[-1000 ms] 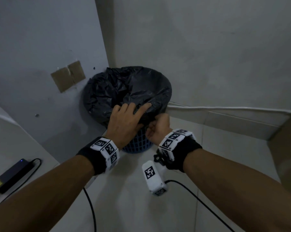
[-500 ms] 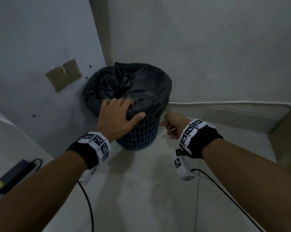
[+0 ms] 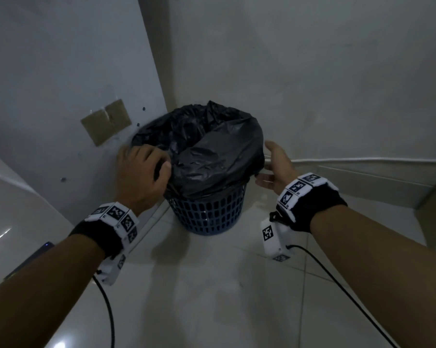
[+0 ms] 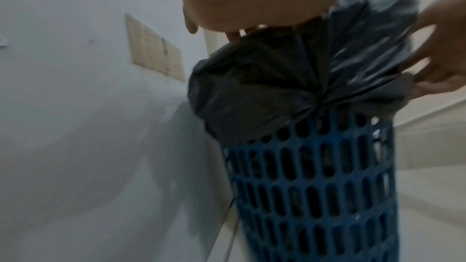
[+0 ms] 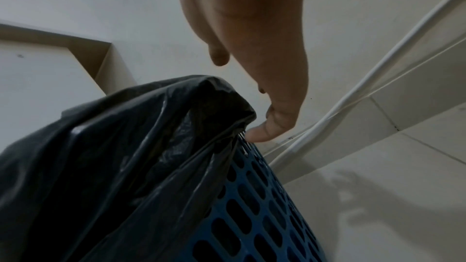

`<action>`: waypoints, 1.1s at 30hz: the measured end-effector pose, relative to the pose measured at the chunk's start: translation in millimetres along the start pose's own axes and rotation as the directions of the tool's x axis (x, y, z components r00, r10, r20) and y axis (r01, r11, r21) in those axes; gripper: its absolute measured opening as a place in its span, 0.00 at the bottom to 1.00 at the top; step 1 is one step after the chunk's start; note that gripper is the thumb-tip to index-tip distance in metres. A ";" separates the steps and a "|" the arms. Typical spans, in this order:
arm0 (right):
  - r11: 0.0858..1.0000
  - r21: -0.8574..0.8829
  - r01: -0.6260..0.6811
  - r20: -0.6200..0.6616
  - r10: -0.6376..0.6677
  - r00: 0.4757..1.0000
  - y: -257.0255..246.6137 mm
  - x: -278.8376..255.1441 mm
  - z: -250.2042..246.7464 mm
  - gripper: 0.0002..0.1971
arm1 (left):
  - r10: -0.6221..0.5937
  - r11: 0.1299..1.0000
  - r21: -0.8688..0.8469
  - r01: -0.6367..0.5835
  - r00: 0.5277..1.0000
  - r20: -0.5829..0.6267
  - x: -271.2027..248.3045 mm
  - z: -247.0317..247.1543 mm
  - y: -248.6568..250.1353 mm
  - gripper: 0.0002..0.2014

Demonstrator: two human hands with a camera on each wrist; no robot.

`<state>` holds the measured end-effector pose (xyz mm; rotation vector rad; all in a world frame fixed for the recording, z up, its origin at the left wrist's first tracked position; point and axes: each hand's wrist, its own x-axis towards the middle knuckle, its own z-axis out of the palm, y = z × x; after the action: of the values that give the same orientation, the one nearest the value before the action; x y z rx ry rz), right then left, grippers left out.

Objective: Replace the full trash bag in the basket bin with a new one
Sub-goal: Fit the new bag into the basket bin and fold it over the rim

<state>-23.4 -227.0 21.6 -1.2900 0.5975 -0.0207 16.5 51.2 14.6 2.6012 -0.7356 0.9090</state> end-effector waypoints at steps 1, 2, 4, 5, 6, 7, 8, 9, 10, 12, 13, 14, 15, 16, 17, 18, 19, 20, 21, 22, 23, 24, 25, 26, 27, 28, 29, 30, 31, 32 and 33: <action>1.000 0.009 0.012 0.014 -0.012 1.000 0.4 -0.6 1.4 0.11 | 0.028 1.000 -0.003 -0.028 0.999 -0.032 3.0 -1.4 7.6 0.17; 1.000 0.019 0.024 0.017 -0.024 1.000 1.5 -0.9 3.5 0.11 | 0.076 0.997 -0.005 -0.076 0.995 -0.058 7.0 -1.9 17.4 0.16; 0.999 0.030 0.038 0.001 -0.038 0.999 6.0 -2.0 7.8 0.14 | 0.167 0.985 -0.031 -0.170 0.983 -0.074 16.2 -1.0 42.9 0.17; 0.999 0.023 0.045 -0.002 -0.045 0.999 8.2 -2.3 9.3 0.16 | 0.177 0.982 -0.048 -0.180 0.983 -0.052 21.5 0.5 57.6 0.18; 0.999 0.007 0.052 0.004 -0.052 0.999 9.8 -2.9 9.9 0.17 | 0.156 0.986 -0.062 -0.156 0.988 -0.003 26.6 1.8 73.2 0.20; 0.998 -0.018 0.057 0.016 -0.056 0.998 11.4 -4.3 10.0 0.18 | 0.111 0.993 -0.059 -0.107 0.991 0.073 30.7 5.0 87.0 0.21; 0.997 -0.042 0.057 0.028 -0.056 0.998 13.0 -5.2 9.6 0.18 | 0.058 0.998 -0.035 -0.053 0.985 0.162 33.8 10.1 97.9 0.24; 0.997 -0.063 0.052 0.033 -0.050 0.998 14.7 -6.5 8.4 0.18 | 0.012 1.000 0.009 -0.015 0.970 0.241 35.5 16.7 104.8 0.27; 0.996 -0.078 0.042 0.029 -0.040 0.999 16.6 -6.7 6.6 0.17 | -0.010 0.998 0.059 -0.008 0.956 0.293 36.0 22.5 108.9 0.28; 0.997 -0.083 0.001 0.005 -0.001 1.000 20.7 -4.5 0.9 0.14 | 0.030 0.989 0.128 -0.071 0.954 0.299 33.0 30.0 108.6 0.26; 0.997 -0.076 -0.030 -0.003 0.029 1.000 23.1 -4.6 -2.0 0.13 | 0.084 0.983 0.135 -0.124 0.959 0.271 30.2 31.3 104.9 0.24; 0.995 -0.070 -0.067 -0.001 0.067 0.998 25.6 -4.3 -4.7 0.15 | 0.149 0.976 0.121 -0.182 0.959 0.239 27.4 31.3 99.4 0.23; 0.992 -0.065 -0.110 0.019 0.111 0.994 29.2 -3.3 -7.2 0.17 | 0.212 0.967 0.096 -0.235 0.956 0.204 24.7 30.3 92.4 0.23; 0.987 -0.053 -0.150 0.051 0.152 0.987 33.1 -2.5 -8.7 0.20 | 0.263 0.958 0.068 -0.278 0.949 0.172 22.4 28.5 83.8 0.23; 0.982 -0.031 -0.184 0.089 0.186 0.979 36.6 -2.6 -8.4 0.20 | 0.314 0.945 0.045 -0.324 0.937 0.151 20.5 26.3 73.8 0.23; 0.977 -0.009 -0.212 0.125 0.211 0.969 38.9 -3.0 -6.8 0.19 | 0.365 0.927 0.040 -0.373 0.921 0.133 19.0 23.6 64.1 0.22; 0.973 0.018 -0.232 0.163 0.226 0.960 41.1 -2.2 -4.8 0.17 | 0.409 0.908 0.047 -0.416 0.905 0.115 16.8 21.7 54.7 0.21; 0.969 0.038 -0.244 0.197 0.232 0.953 41.9 -1.8 -2.0 0.13 | 0.436 0.895 0.060 -0.442 0.895 0.091 14.7 19.5 46.6 0.20; 0.967 0.053 -0.251 0.236 0.232 0.944 41.8 -2.6 1.4 0.10 | 0.443 0.892 0.071 -0.447 0.894 0.072 12.0 17.8 39.6 0.20; 0.965 0.061 -0.255 0.266 0.231 0.936 41.8 -3.6 5.2 0.08 | 0.441 0.893 0.076 -0.444 0.896 0.051 8.7 15.6 34.6 0.20; 0.963 0.079 -0.257 0.285 0.225 0.932 42.3 -4.3 10.1 0.08 | 0.436 0.896 0.075 -0.438 0.899 0.037 5.1 13.6 31.8 0.20; 0.964 0.092 -0.249 0.284 0.215 0.935 43.0 -3.9 14.8 0.08 | 0.433 0.898 0.076 -0.434 0.901 0.028 1.6 11.8 30.6 0.20; 0.965 0.111 -0.236 0.270 0.199 0.942 44.2 -3.2 19.7 0.08 | 0.430 0.899 0.084 -0.430 0.903 0.025 -1.1 10.6 30.1 0.19; 0.968 0.127 -0.215 0.243 0.179 0.953 45.8 -1.7 23.9 0.10 | 0.423 0.901 0.101 -0.423 0.906 0.022 -3.2 9.5 30.0 0.19; 0.971 0.145 -0.191 0.214 0.157 0.964 47.4 0.6 27.5 0.11 | 0.403 0.907 0.125 -0.401 0.915 0.015 -5.5 8.7 30.4 0.18; 0.974 0.155 -0.165 0.180 0.136 0.974 48.5 2.3 29.8 0.11 | 0.371 0.918 0.154 -0.366 0.929 -0.005 -8.3 8.9 31.7 0.17; 0.977 0.160 -0.142 0.153 0.118 0.981 49.4 3.9 31.3 0.10 | 0.332 0.930 0.176 -0.321 0.943 -0.034 -12.2 9.7 33.6 0.16; 0.980 0.156 -0.124 0.127 0.105 0.986 50.1 5.2 31.7 0.10 | 0.294 0.944 0.175 -0.279 0.953 -0.067 -17.3 10.8 36.3 0.14; 0.981 0.157 -0.116 0.116 0.098 0.988 50.7 6.1 31.6 0.10 | 0.266 0.957 0.146 -0.251 0.959 -0.098 -23.6 11.9 40.1 0.12; 0.981 0.155 -0.115 0.109 0.099 0.989 50.7 6.3 31.9 0.09 | 0.251 0.966 0.091 -0.242 0.961 -0.112 -30.3 11.9 44.0 0.11; 0.981 0.156 -0.117 0.098 0.102 0.990 51.3 7.6 31.4 0.08 | 0.245 0.970 0.015 -0.244 0.964 -0.100 -37.7 12.0 48.7 0.11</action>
<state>-19.5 -186.2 -23.1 -1.0942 0.5775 0.0782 -29.7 19.7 -14.0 2.4812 -1.0446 1.1024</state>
